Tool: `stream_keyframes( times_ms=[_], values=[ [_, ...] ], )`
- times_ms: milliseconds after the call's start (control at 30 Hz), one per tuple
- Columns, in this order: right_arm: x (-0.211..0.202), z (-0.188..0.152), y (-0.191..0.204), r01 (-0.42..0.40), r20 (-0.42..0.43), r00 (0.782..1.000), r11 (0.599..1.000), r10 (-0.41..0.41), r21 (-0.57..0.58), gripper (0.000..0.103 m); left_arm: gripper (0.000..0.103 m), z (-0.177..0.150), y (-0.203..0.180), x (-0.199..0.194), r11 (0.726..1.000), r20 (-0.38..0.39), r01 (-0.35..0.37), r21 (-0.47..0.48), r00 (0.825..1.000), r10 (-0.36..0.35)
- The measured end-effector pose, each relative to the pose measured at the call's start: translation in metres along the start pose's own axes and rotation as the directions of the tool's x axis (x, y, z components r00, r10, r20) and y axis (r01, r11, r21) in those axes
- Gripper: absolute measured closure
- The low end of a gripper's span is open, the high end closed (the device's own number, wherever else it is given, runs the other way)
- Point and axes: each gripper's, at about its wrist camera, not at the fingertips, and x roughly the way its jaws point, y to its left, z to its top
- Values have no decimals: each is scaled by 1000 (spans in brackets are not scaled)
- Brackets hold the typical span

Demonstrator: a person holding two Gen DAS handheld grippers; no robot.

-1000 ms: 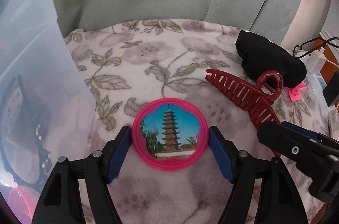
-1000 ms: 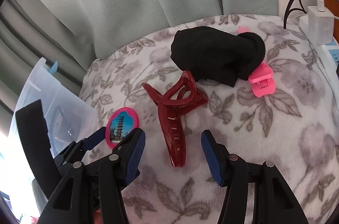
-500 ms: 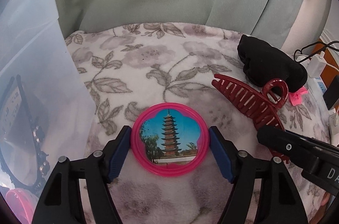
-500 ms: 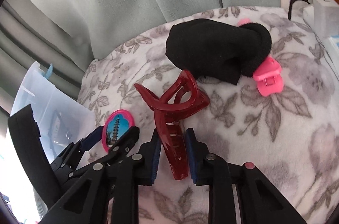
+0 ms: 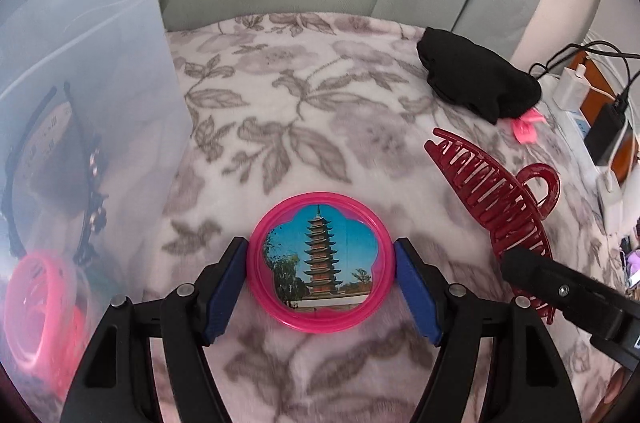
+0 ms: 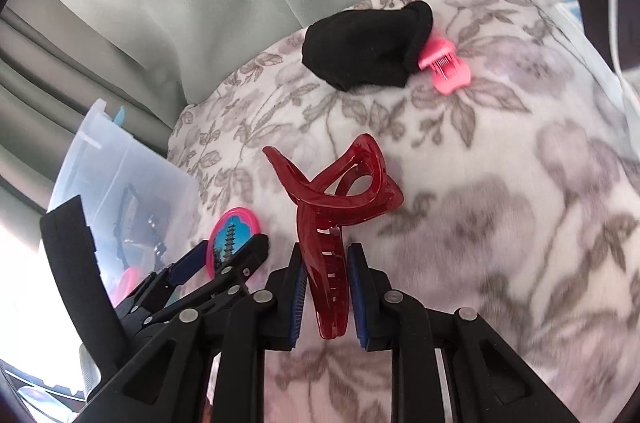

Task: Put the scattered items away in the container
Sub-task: 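Grasp the pink pagoda mirror with the left gripper while the right gripper grasps the red claw clip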

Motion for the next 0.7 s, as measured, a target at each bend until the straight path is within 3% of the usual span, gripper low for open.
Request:
stream_keyframes(
  times_ms=[367, 700],
  values=[
    [-61, -34, 4, -37, 63, 997, 999, 36, 24, 91, 29, -36, -12, -23, 1000, -51, 18, 16, 999, -17],
    [-86, -59, 3, -40, 82, 996, 999, 37, 28, 101, 29, -63, -6, -44, 999, -73, 21, 35, 997, -18]
  ],
)
